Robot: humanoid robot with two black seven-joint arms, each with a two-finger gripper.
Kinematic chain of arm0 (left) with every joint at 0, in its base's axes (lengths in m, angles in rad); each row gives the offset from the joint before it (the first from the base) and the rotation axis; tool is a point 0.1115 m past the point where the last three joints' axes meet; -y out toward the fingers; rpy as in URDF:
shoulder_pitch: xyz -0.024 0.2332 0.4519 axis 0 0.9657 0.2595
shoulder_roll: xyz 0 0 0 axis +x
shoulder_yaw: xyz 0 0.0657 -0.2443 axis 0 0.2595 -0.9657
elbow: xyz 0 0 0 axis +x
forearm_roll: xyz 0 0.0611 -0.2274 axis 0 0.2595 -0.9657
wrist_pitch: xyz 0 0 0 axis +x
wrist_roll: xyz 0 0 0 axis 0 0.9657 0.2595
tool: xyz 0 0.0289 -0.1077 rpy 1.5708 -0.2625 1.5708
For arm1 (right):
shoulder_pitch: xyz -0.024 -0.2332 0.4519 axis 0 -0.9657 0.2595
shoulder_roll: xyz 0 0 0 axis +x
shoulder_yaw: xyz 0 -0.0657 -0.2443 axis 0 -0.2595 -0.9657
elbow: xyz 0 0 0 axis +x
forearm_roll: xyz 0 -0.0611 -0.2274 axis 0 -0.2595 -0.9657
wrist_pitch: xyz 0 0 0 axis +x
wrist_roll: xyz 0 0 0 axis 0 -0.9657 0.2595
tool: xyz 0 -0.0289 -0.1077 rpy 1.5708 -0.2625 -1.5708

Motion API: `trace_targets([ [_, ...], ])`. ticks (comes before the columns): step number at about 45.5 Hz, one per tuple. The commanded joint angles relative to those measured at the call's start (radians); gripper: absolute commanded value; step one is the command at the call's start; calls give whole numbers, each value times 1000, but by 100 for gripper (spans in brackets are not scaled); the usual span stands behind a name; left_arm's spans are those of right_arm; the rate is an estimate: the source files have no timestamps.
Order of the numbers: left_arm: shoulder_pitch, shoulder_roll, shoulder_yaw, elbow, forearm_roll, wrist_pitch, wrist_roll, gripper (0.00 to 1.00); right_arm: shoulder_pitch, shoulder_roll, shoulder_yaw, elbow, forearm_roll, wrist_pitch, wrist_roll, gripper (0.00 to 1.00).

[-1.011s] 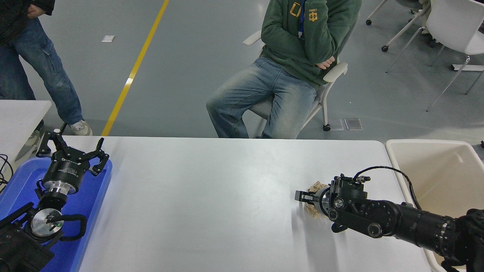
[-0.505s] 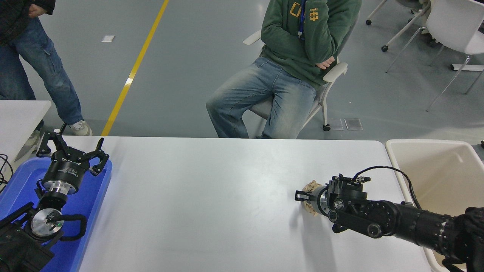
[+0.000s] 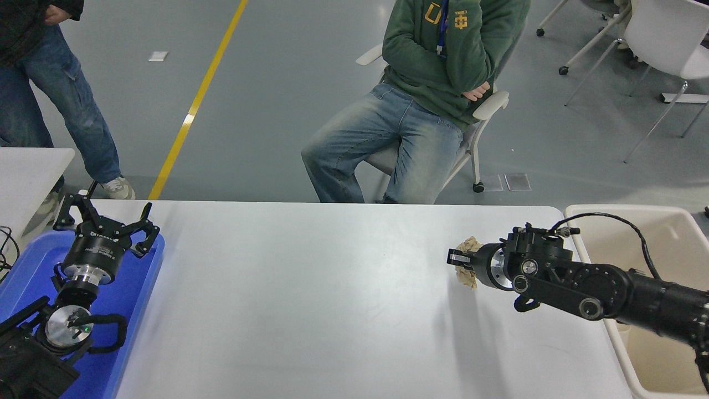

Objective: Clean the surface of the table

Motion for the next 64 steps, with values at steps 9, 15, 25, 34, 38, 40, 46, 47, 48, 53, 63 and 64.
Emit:
trace_targets([
  [9,0,0,0,0,0,0,-1,100,-21,-219,140,197,52,16,13,0],
  [15,0,0,0,0,0,0,-1,100,-21,-285,152,250,75,16,13,0],
  [25,0,0,0,0,0,0,-1,100,-21,-391,184,341,104,20,13,0],
  [34,0,0,0,0,0,0,1,100,-25,-477,247,344,161,19,13,0],
  [38,0,0,0,0,0,0,-1,100,-32,-512,290,340,207,19,13,0],
  [40,0,0,0,0,0,0,-1,100,-36,-524,307,335,226,20,13,0],
  [46,0,0,0,0,0,0,-1,100,-71,-566,330,306,269,7,15,0],
  [47,0,0,0,0,0,0,-1,100,-79,-569,333,297,270,4,16,0],
  [48,0,0,0,0,0,0,-1,100,-87,-572,334,289,270,1,19,0],
  [53,0,0,0,0,0,0,-1,100,-157,-598,362,248,298,-7,56,0],
  [63,0,0,0,0,0,0,-1,100,-279,-593,382,65,416,-9,159,0],
  [64,0,0,0,0,0,0,1,100,-283,-589,382,45,426,-9,168,0],
])
